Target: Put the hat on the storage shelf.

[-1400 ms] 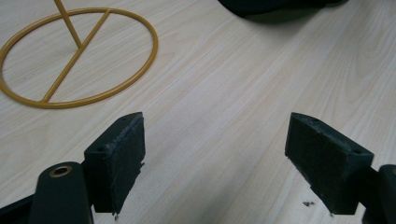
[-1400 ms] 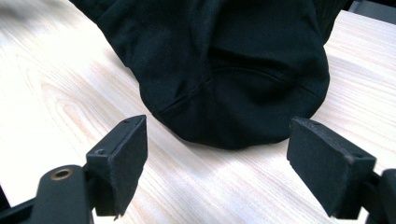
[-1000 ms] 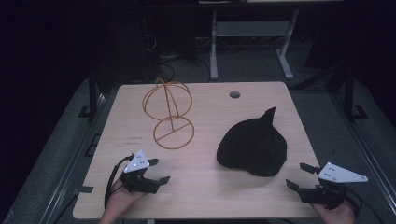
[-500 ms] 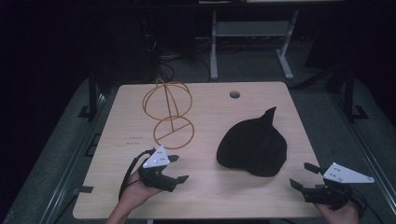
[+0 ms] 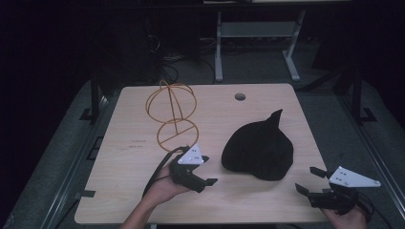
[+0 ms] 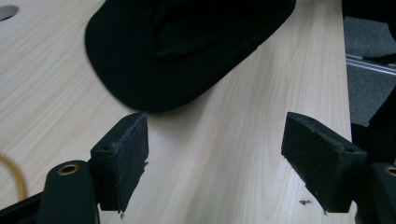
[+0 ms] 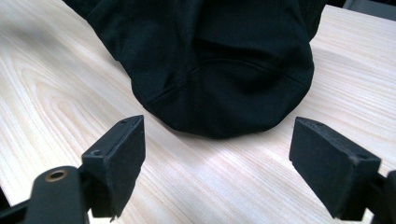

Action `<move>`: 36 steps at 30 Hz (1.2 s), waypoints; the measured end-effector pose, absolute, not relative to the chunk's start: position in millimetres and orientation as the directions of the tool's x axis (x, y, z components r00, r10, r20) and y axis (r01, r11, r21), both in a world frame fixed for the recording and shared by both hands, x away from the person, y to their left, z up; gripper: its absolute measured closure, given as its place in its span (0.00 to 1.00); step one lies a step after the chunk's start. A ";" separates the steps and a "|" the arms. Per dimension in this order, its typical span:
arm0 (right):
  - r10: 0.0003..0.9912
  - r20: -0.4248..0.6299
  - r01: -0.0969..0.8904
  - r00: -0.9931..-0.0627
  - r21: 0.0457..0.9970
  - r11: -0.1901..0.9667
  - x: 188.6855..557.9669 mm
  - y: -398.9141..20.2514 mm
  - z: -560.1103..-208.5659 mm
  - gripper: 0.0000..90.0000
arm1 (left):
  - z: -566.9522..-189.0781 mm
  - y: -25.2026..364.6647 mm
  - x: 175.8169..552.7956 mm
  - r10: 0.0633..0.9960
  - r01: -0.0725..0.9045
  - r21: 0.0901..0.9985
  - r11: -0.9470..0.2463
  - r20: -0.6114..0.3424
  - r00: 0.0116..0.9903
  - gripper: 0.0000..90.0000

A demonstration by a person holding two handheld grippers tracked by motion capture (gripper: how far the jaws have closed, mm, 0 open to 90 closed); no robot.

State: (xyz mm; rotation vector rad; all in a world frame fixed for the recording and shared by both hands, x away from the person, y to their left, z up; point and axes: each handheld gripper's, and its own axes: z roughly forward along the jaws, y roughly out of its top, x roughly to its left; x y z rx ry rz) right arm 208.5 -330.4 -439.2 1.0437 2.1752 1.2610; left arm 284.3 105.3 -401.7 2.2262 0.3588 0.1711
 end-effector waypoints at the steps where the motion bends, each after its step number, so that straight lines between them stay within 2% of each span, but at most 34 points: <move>1: 0.775 0.015 0.398 -0.632 0.864 0.308 208.5 -330.4 -439.2 0.20 | -401.4 101.5 285.0 0.308 0.195 0.776 -0.600 -0.001 0.951 0.25; 11: 0.769 0.009 0.397 -0.639 0.860 0.320 209.3 -327.8 -440.3 0.20 | -403.9 65.4 292.4 0.252 0.165 0.758 -0.632 -0.001 0.968 0.26; 20: 0.762 0.004 0.394 -0.647 0.858 0.330 210.6 -324.8 -440.8 0.20 | -407.5 39.3 300.5 0.228 0.143 0.746 -0.651 0.012 0.974 0.34; 24: 0.760 -0.006 0.388 -0.650 0.857 0.339 211.7 -322.6 -441.1 0.20 | -410.1 31.1 306.0 0.214 0.127 0.734 -0.667 0.025 0.977 0.43; 25: 0.759 -0.004 0.387 -0.651 0.859 0.336 212.2 -321.0 -441.2 0.20 | -411.3 29.6 309.0 0.204 0.126 0.729 -0.673 0.020 0.979 0.55; 28: 0.756 0.000 0.391 -0.654 0.856 0.338 212.4 -318.8 -441.5 0.20 | -412.2 27.3 310.7 0.196 0.134 0.717 -0.684 0.004 0.981 0.64; 32: 0.743 -0.010 0.377 -0.669 0.857 0.351 215.0 -313.1 -443.0 0.20 | -406.5 27.2 308.0 0.200 0.095 0.735 -0.672 0.057 0.978 0.82; 36: 0.739 -0.006 0.379 -0.673 0.856 0.353 215.2 -307.9 -443.5 0.20 | -398.0 26.8 308.4 0.194 0.074 0.741 -0.667 0.077 0.978 0.86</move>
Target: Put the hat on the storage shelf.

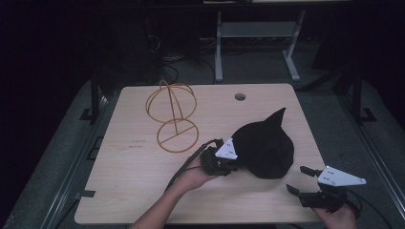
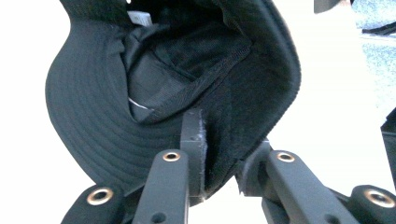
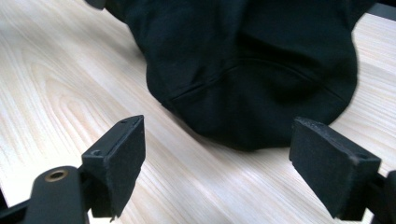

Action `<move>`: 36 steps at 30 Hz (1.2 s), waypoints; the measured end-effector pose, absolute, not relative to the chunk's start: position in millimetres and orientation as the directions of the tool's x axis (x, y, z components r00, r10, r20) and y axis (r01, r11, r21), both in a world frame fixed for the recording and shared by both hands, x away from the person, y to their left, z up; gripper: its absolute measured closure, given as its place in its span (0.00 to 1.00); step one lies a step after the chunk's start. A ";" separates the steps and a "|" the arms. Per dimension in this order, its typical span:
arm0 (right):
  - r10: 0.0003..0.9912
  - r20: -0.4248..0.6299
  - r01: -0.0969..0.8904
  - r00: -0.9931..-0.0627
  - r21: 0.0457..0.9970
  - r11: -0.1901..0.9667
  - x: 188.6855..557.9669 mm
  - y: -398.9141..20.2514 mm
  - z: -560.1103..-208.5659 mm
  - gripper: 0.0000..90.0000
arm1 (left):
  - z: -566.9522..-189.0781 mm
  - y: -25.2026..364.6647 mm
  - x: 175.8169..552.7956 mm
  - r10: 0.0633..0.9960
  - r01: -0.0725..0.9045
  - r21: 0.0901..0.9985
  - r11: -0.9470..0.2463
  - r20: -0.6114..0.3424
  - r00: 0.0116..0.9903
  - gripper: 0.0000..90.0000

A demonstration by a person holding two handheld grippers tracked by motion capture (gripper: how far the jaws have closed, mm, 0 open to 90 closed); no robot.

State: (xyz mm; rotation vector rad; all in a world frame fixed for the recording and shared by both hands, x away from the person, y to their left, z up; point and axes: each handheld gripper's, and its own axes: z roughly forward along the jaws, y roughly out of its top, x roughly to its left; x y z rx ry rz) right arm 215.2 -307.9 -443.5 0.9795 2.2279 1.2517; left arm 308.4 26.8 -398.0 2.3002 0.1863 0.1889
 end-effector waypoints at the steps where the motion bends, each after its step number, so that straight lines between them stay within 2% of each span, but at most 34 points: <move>1: 0.736 -0.012 0.374 -0.677 0.856 0.358 215.4 -305.5 -443.7 0.20 | -396.9 26.7 308.1 0.196 0.075 0.748 -0.660 0.075 0.978 0.88; 11: 0.725 -0.020 0.346 -0.688 0.870 0.352 219.9 -293.4 -437.0 0.20 | -381.5 30.5 308.1 0.179 0.070 0.775 -0.628 0.056 0.982 0.92; 24: 0.722 -0.006 0.330 -0.692 0.887 0.324 242.1 -286.0 -423.4 0.27 | -374.0 38.6 310.6 0.172 0.083 0.803 -0.590 0.025 0.985 0.93; 32: 0.692 0.024 0.335 -0.721 0.887 0.318 253.2 -282.1 -420.1 0.41 | -373.7 38.6 309.2 0.157 0.069 0.809 -0.583 0.028 0.987 0.93; 36: 0.687 0.078 0.342 -0.723 0.904 0.258 262.4 -284.7 -421.6 0.42 | -374.6 37.2 307.3 0.142 0.057 0.807 -0.587 0.034 0.989 0.93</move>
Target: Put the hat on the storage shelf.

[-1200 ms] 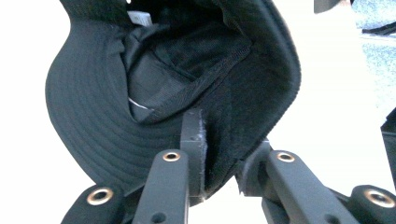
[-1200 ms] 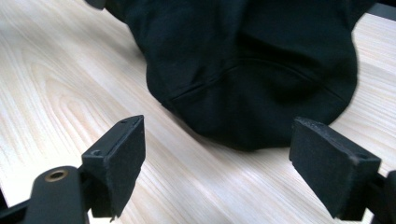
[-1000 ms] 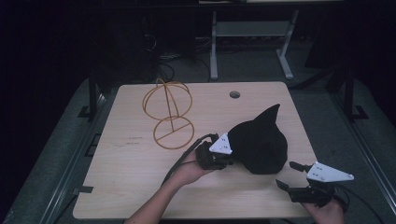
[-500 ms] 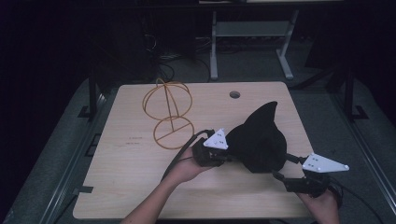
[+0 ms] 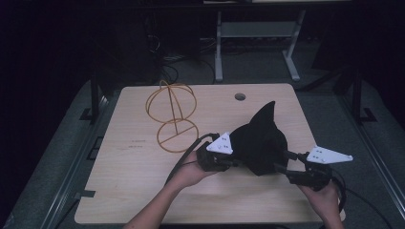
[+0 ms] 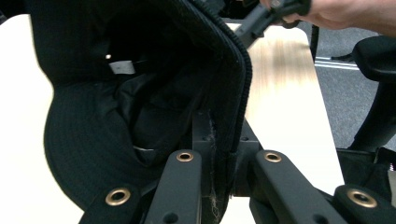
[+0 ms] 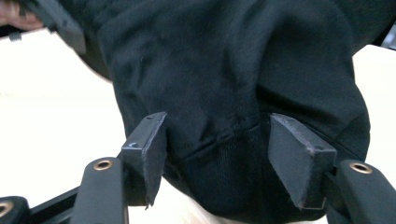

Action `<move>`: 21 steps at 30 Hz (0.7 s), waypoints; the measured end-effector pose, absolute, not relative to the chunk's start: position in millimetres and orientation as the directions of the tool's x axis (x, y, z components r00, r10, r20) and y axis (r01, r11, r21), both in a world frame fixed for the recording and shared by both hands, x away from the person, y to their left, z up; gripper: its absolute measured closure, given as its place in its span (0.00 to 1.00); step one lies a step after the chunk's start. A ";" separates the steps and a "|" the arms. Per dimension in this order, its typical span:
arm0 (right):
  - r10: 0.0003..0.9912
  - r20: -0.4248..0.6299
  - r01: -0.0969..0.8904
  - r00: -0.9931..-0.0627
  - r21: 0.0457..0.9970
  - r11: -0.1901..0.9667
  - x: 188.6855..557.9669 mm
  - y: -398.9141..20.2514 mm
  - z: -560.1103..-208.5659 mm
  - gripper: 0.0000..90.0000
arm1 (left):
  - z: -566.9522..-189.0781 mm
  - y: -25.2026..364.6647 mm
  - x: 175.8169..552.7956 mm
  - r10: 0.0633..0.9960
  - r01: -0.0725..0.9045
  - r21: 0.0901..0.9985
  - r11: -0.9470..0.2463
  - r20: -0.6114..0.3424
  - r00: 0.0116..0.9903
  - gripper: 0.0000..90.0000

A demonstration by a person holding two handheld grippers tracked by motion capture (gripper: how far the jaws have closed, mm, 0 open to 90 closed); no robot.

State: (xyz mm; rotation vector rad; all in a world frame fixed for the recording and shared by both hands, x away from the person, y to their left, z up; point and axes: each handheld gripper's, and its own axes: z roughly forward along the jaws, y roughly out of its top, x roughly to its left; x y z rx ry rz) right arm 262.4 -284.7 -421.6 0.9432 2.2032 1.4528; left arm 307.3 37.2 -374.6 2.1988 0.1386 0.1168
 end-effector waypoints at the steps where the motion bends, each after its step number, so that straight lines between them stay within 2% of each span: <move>1: 0.687 0.078 0.342 -0.723 0.904 0.258 262.4 -284.7 -421.6 0.42 | -374.7 37.0 307.1 0.139 0.053 0.807 -0.589 0.036 0.990 0.93; 8: 0.689 0.097 0.358 -0.718 0.901 0.245 269.8 -284.8 -422.6 0.50 | -376.7 34.6 304.7 0.116 0.033 0.800 -0.600 0.046 0.992 0.93; 11: 0.700 0.102 0.371 -0.707 0.896 0.243 273.7 -285.3 -422.9 0.50 | -377.0 34.4 303.8 0.112 0.027 0.797 -0.604 0.052 0.992 0.93; 12: 0.723 0.088 0.368 -0.685 0.899 0.239 274.2 -286.7 -422.7 0.53 | -376.9 35.0 303.6 0.108 0.023 0.795 -0.606 0.054 0.993 0.93; 15: 0.726 0.094 0.374 -0.681 0.897 0.234 276.3 -288.6 -423.4 0.52 | -376.3 37.3 303.0 0.106 0.023 0.798 -0.602 0.051 0.993 0.93; 18: 0.717 0.085 0.379 -0.691 0.888 0.260 277.7 -285.2 -425.3 0.52 | -375.8 39.5 303.5 0.107 0.025 0.803 -0.595 0.048 0.993 0.93; 21: 0.708 0.070 0.375 -0.702 0.882 0.285 279.9 -279.1 -428.6 0.56 | -376.5 39.9 302.6 0.106 0.026 0.805 -0.593 0.046 0.993 0.93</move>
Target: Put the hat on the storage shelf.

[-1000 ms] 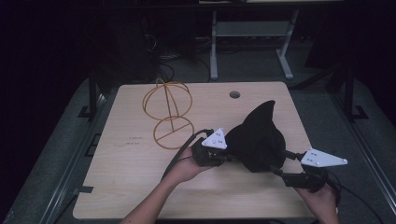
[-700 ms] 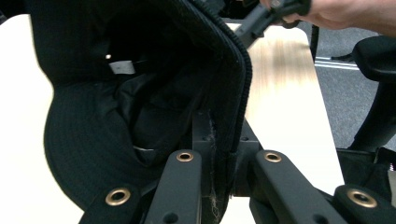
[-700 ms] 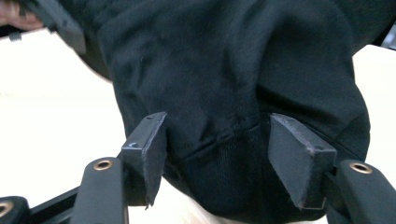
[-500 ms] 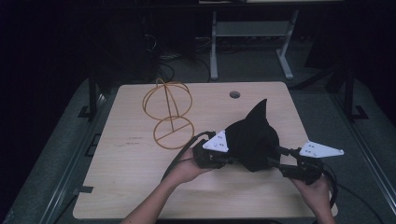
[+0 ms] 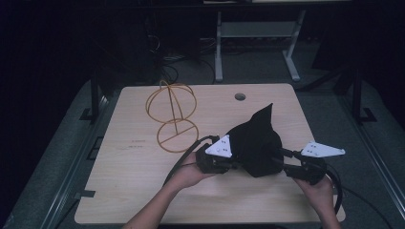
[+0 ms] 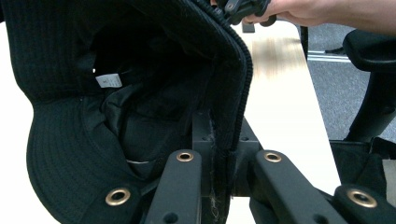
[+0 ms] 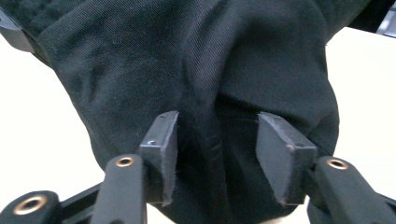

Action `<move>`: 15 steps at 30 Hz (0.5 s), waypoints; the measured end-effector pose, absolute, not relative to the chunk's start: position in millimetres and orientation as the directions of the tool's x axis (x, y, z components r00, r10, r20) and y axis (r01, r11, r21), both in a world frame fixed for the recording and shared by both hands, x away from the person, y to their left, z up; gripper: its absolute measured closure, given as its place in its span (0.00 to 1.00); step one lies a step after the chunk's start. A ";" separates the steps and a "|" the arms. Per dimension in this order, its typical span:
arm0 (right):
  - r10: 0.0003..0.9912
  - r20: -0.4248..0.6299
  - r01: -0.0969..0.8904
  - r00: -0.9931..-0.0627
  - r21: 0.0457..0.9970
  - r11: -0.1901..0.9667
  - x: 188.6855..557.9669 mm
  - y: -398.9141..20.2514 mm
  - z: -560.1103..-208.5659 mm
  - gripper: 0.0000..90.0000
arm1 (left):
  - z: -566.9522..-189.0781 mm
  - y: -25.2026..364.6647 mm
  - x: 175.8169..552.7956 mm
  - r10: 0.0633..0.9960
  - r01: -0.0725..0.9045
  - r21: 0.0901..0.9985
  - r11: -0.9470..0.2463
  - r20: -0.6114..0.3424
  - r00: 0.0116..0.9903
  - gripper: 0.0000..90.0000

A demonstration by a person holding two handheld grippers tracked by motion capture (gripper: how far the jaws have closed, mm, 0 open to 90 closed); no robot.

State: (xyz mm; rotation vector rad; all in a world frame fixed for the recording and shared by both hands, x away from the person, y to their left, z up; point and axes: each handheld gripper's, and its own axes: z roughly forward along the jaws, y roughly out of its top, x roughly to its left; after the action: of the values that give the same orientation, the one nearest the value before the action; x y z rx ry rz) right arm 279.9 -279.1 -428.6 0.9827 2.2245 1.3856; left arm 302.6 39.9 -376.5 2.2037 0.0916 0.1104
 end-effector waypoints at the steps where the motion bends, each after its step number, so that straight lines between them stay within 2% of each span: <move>1: 0.709 0.070 0.376 -0.702 0.882 0.284 280.6 -278.0 -429.2 0.57 | -376.8 40.1 302.3 0.105 0.023 0.804 -0.594 0.049 0.993 0.93; 4: 0.703 0.070 0.372 -0.708 0.883 0.287 282.7 -275.5 -430.6 0.68 | -378.1 41.4 302.3 0.109 0.027 0.807 -0.590 0.046 0.993 0.93; 6: 0.687 0.069 0.362 -0.723 0.885 0.293 282.8 -272.9 -431.0 0.83 | -378.8 42.6 303.2 0.115 0.032 0.805 -0.592 0.045 0.992 0.93; 8: 0.685 0.045 0.344 -0.727 0.887 0.307 281.6 -269.8 -430.8 0.91 | -379.6 43.4 303.2 0.119 0.035 0.806 -0.591 0.044 0.992 0.93; 11: 0.685 0.028 0.335 -0.728 0.886 0.320 279.8 -266.8 -429.3 0.93 | -379.5 47.9 303.1 0.129 0.042 0.802 -0.596 0.044 0.991 0.91; 13: 0.686 0.023 0.329 -0.727 0.889 0.319 278.2 -266.3 -427.1 0.94 | -379.0 50.9 302.1 0.143 0.049 0.806 -0.589 0.045 0.989 0.86; 14: 0.687 0.019 0.325 -0.726 0.890 0.319 277.1 -266.1 -425.8 0.94 | -378.4 52.7 301.8 0.151 0.048 0.802 -0.595 0.053 0.987 0.82; 15: 0.686 0.003 0.312 -0.728 0.892 0.327 275.3 -265.3 -423.0 0.94 | -377.6 55.6 301.2 0.168 0.058 0.799 -0.598 0.055 0.984 0.73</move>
State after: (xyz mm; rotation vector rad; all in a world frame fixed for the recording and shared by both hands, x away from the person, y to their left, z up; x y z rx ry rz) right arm 275.3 -265.3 -423.0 0.8844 2.2220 1.3676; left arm 301.2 55.6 -377.6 2.2114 0.1568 0.1542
